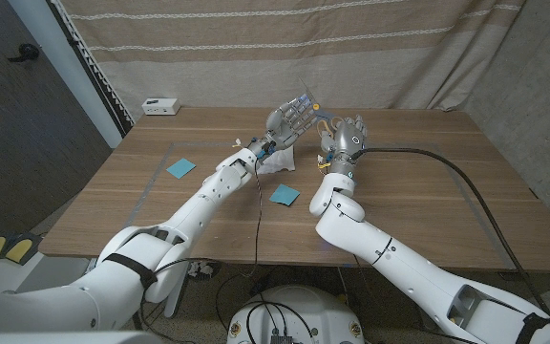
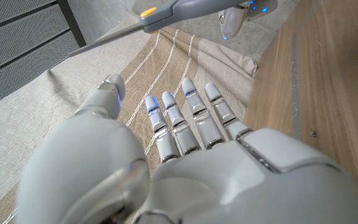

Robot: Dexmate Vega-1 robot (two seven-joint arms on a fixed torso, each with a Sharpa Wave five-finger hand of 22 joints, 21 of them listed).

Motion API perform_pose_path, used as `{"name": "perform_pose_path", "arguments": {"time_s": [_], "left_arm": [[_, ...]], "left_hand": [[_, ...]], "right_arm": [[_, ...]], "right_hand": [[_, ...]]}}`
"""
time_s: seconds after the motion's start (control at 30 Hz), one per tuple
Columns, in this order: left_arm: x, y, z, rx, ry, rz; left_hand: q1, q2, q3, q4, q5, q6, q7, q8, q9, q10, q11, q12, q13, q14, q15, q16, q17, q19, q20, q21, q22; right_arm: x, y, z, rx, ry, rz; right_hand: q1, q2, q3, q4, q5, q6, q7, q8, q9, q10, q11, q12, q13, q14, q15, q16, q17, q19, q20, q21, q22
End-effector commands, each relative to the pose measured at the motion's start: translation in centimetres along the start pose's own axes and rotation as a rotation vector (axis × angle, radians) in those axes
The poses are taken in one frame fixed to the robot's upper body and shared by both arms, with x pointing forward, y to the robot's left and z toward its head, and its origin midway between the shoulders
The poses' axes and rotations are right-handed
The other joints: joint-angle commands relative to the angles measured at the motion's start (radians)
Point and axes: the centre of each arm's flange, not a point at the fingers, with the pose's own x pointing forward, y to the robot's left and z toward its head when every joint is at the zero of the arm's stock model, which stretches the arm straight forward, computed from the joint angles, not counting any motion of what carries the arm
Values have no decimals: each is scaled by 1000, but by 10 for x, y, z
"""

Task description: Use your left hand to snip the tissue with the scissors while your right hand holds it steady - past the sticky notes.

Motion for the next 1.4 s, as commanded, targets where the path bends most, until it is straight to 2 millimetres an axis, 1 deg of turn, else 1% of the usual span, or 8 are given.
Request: {"name": "perform_pose_path", "arguments": {"time_s": [0.03, 0.2, 0.4, 0.53, 0.67, 1.0, 1.2, 1.4], "left_arm": [[-4, 0, 7, 14, -20, -6], [-9, 1, 17, 56, -63, 4], [-15, 3, 27, 75, -86, 5], [-18, 5, 29, 78, -91, 15], [-20, 7, 31, 85, -94, 25], [-28, 12, 31, 90, -91, 34], [-33, 12, 28, 100, -74, 16], [-44, 18, 30, 106, -74, 39]], "left_hand": [[-13, 0, -12, 2, 8, -13, 1, -8, 2, -18, 2, -4, 1, -26, -150, 6, -2, -10, -21, -7, 4], [-9, 12, -36, 1, 13, 39, 0, 2, 4, 140, 0, 31, -37, -51, -149, 30, -20, -4, -24, -34, 2], [-5, 11, -41, 1, 13, 43, 0, -2, 2, 113, 0, 12, -48, -64, -151, 27, -23, -7, -22, -41, 2], [-5, 11, -42, 1, 13, 39, 0, -5, 2, 105, 0, 8, -52, -68, -150, 26, -24, -8, -20, -43, 3], [-4, 11, -43, 1, 14, 35, 0, -8, 2, 95, 1, 3, -54, -74, -150, 25, -24, -10, -16, -45, 3], [3, 16, -46, 2, 15, 23, 0, -17, 0, 62, 0, -11, -65, -94, -149, 22, -25, -16, -13, -54, 3], [3, 20, -48, 6, 15, 27, 0, -17, 0, 99, 1, 5, -69, -89, -148, 30, -25, -14, -15, -58, 4], [0, 19, -51, 7, 15, 32, 1, -15, 0, 100, 0, 5, -71, -90, -147, 30, -26, -15, -14, -60, 4]], "right_arm": [[1, -4, -4, 57, -8, 18], [0, -8, -5, 88, -9, 20], [-2, -12, -4, 117, -17, 23], [-2, -15, -5, 150, -20, 42], [-2, -16, -5, 174, -26, 57], [-3, -18, -11, 279, -28, 146], [-1, -19, -13, 337, -30, 180], [-3, -20, -13, 359, -44, 180]], "right_hand": [[-33, 30, 10, -2, -4, -2, 19, 7, 2, 21, -9, 4, 5, 6, -40, 5, 2, 9, 1, 5, 3], [-51, 29, 25, -9, -21, -3, 14, 16, -15, 92, -26, 44, 23, 53, -104, 20, 4, 42, -15, 20, 2], [-59, 27, 28, -12, -28, -10, 6, 26, -8, 96, -26, 55, 38, 62, -105, 22, 5, 48, -12, 22, 2], [-69, 24, 34, -21, -38, -21, -12, 37, -12, 85, -23, 76, 74, 104, -28, 36, 10, 80, 29, 34, 0], [-74, 25, 38, -26, -44, -22, -28, 42, -21, 102, -42, 114, 115, 137, -61, 49, 21, 100, 38, 41, 0], [-89, 25, 55, -44, -58, -17, -42, 51, -80, 53, -49, 286, 349, 208, -129, 163, 187, 157, -8, 88, 28], [-80, 22, 49, -79, -64, -16, -44, 67, -121, 48, -44, 505, 618, 245, -146, 314, 383, 176, -51, 132, 65], [-72, 22, 37, -96, -66, -19, -39, 86, -135, 171, -67, 712, 803, 322, -172, 435, 494, 225, -59, 187, 96]]}}
